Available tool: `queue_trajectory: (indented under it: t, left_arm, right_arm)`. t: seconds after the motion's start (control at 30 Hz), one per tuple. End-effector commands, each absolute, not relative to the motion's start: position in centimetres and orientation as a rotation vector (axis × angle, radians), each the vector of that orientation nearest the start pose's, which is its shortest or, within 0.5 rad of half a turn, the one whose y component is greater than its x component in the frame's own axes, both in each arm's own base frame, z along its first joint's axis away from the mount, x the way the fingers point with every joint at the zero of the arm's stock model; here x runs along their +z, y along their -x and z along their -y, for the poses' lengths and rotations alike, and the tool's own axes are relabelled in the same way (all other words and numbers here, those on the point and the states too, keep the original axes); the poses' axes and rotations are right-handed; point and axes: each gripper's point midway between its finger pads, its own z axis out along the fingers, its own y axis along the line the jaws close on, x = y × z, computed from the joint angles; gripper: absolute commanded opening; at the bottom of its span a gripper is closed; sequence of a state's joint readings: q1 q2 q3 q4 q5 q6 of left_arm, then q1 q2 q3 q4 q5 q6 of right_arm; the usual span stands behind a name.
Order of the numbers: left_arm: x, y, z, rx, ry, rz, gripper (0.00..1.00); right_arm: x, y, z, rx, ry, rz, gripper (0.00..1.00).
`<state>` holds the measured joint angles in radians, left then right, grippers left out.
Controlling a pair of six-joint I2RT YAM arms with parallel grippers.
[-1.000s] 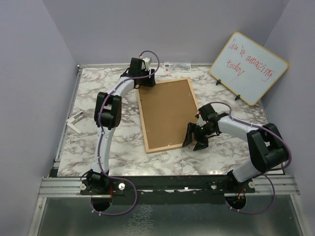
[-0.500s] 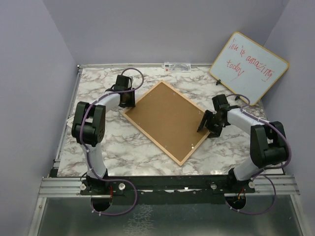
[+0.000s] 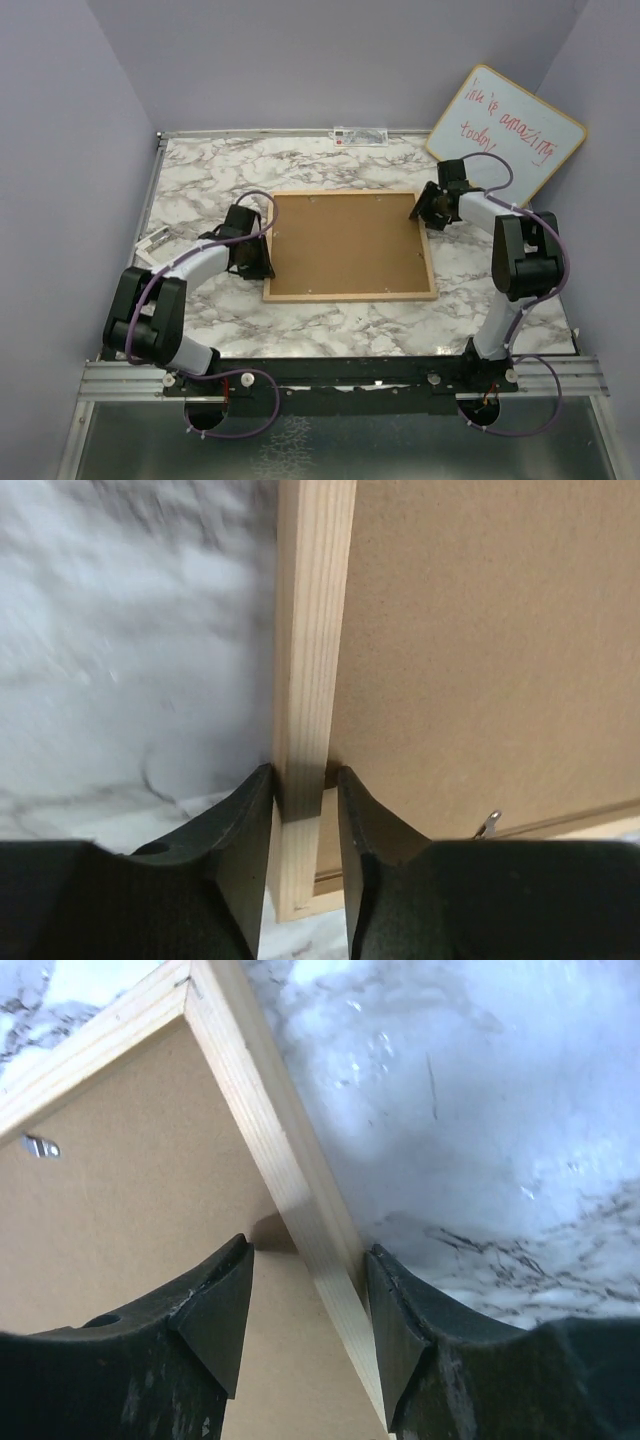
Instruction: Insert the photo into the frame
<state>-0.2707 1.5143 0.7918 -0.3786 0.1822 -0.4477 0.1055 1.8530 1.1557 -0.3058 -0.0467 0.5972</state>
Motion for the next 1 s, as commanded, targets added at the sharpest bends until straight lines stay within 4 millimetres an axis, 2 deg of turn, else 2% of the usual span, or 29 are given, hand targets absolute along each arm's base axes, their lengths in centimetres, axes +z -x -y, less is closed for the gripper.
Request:
queue_trajectory:
  t: [0.0,0.1,0.23,0.3,0.33,0.4,0.53,0.67,0.77,0.83,0.97]
  left_arm:
    - [2.8,-21.7,14.9,-0.609,0.279,-2.848,0.31]
    - [4.1,-21.3,14.8,-0.600,0.354,-2.830,0.33]
    - [4.5,-21.8,13.0,-0.444,0.414,-2.807,0.50]
    - [4.6,-22.5,12.5,-0.395,0.449,-2.787,0.60]
    - [4.5,-22.9,12.3,-0.372,0.468,-2.780,0.62]
    - [4.2,-23.8,12.5,-0.371,0.488,-2.769,0.63]
    - [2.9,-25.5,13.8,-0.418,0.491,-2.791,0.57]
    - [1.6,-25.9,13.6,-0.377,0.511,-2.819,0.49]
    - [0.6,-25.2,13.1,-0.341,0.554,-2.843,0.41]
    - [-0.3,-24.3,12.8,-0.320,0.600,-2.866,0.36]
    - [-2.3,-22.1,12.0,-0.253,0.686,-2.929,0.25]
  right_arm:
    - [2.5,-43.4,-9.3,0.384,-0.562,-2.529,0.52]
    - [3.5,-44.2,-8.3,0.310,-0.588,-2.498,0.55]
    - [6.4,-44.4,-6.0,0.170,-0.671,-2.414,0.66]
    - [8.1,-44.3,-6.3,0.199,-0.653,-2.381,0.68]
    - [8.9,-44.2,-7.1,0.252,-0.628,-2.369,0.68]
    - [10.1,-43.8,-10.2,0.433,-0.550,-2.367,0.65]
    - [10.9,-41.6,-18.7,0.831,-0.390,-2.400,0.55]
    - [11.1,-38.8,-27.1,1.079,-0.282,-2.432,0.51]
    - [11.6,-37.0,-33.0,1.223,-0.196,-2.433,0.49]
    - [11.8,-36.1,-36.1,1.291,-0.160,-2.427,0.48]
    - [11.6,-35.6,-40.2,1.379,-0.136,-2.415,0.47]
